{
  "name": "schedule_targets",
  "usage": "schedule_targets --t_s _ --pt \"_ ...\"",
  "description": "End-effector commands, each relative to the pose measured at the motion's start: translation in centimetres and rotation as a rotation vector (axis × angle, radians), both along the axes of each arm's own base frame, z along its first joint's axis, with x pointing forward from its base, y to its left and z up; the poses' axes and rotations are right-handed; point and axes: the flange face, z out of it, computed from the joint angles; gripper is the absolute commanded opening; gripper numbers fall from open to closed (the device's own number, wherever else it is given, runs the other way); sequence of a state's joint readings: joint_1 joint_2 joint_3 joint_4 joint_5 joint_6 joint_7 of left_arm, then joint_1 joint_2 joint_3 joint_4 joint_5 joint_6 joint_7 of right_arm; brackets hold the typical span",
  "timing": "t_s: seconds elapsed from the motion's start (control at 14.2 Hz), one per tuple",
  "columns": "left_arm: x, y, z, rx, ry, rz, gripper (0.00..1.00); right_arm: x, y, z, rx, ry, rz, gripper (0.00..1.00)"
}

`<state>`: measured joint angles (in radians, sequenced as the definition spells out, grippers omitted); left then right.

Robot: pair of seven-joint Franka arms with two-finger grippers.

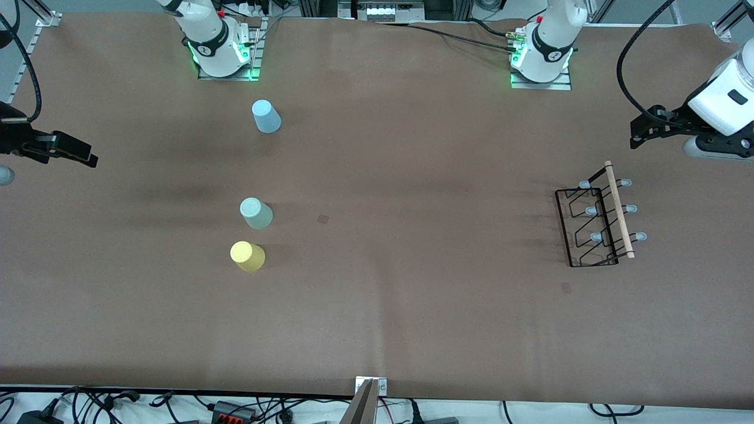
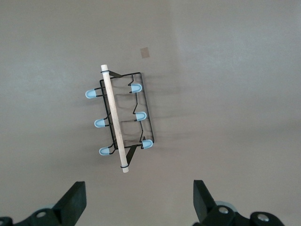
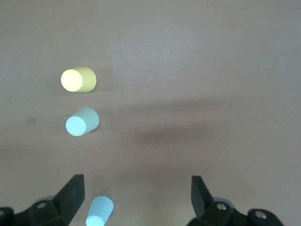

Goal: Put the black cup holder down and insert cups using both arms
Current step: 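Move both grippers toward the rack and the teal cup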

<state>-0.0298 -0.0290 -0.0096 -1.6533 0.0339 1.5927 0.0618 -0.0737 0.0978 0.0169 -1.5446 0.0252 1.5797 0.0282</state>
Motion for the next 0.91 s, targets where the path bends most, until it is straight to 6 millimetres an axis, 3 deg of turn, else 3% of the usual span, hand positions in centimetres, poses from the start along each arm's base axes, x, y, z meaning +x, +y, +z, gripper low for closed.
schedule_targets --t_s 0.0,0.42,0.56,0.63,0.84 --pt "0.3 0.1 0.4 0.001 0.005 -0.004 1.0 -0.2 0.2 0.1 0.013 0.011 -0.009 1.0" --pt "0.3 0.1 0.4 0.001 0.007 -0.002 1.0 -0.2 0.2 -0.4 0.016 0.031 0.008 1.0" --pt "0.3 0.2 0.5 0.002 0.005 0.008 1.0 0.3 0.5 -2.7 0.021 0.084 0.024 1.0" --pt "0.5 0.2 0.2 0.003 0.01 0.001 1.0 1.2 1.1 -5.9 0.027 0.164 0.059 1.0" --pt "0.3 0.4 -0.4 0.009 0.041 0.017 1.0 0.5 2.1 -6.7 0.035 0.235 0.084 1.0"
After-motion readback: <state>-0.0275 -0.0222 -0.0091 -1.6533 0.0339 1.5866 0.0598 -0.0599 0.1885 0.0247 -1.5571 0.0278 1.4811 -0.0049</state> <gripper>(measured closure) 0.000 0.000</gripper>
